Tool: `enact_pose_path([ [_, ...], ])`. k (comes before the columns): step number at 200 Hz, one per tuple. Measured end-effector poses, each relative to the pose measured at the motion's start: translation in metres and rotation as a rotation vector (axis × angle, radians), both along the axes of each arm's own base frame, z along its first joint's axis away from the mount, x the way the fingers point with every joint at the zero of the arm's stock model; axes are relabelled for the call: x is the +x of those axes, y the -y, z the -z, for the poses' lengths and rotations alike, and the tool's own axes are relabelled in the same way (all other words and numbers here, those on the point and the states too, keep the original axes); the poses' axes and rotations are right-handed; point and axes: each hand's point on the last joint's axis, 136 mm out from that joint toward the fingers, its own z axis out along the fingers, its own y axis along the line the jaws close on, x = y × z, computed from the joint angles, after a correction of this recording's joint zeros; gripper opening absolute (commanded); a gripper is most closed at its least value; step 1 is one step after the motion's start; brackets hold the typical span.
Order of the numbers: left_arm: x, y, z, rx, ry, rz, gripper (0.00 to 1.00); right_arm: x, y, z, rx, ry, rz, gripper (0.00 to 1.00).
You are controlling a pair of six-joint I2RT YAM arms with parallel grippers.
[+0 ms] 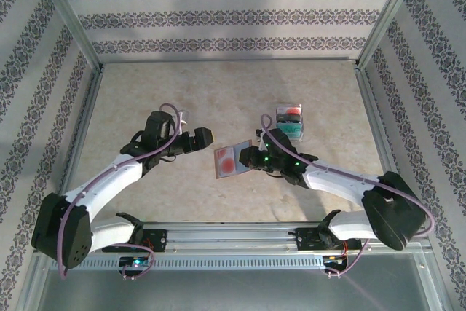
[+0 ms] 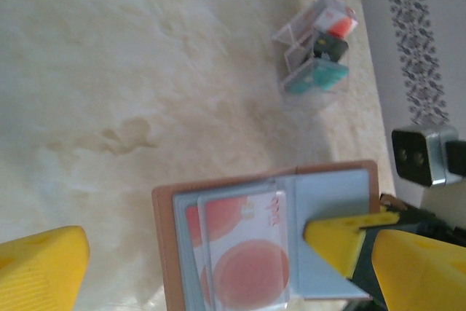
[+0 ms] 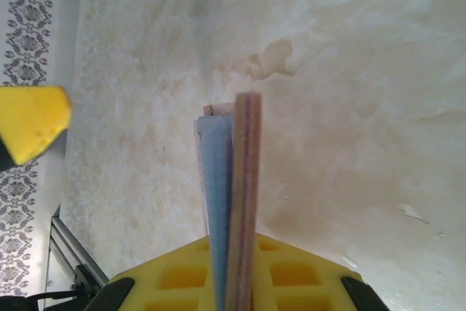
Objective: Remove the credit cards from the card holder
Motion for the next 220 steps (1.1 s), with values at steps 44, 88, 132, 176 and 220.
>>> enact_pose_path([
  [44, 0.005, -0.015, 0.002, 0.072, 0.023, -0.070, 0.99, 0.010, -0.010, 0.009, -0.016, -0.025, 0.038, 0.00],
  [88, 0.009, -0.017, 0.013, 0.096, -0.001, -0.084, 0.99, 0.014, -0.003, 0.026, -0.069, -0.060, 0.089, 0.11],
  [132, 0.011, -0.016, 0.017, 0.101, -0.015, -0.082, 0.99, 0.012, 0.003, 0.035, -0.101, -0.087, 0.111, 0.25],
  [176, 0.012, -0.016, 0.016, 0.102, -0.013, -0.083, 0.99, 0.012, 0.023, 0.045, -0.153, -0.112, 0.153, 0.31],
  [220, 0.012, -0.017, 0.016, 0.103, -0.009, -0.082, 0.96, 0.009, 0.057, 0.044, -0.183, -0.112, 0.230, 0.47],
])
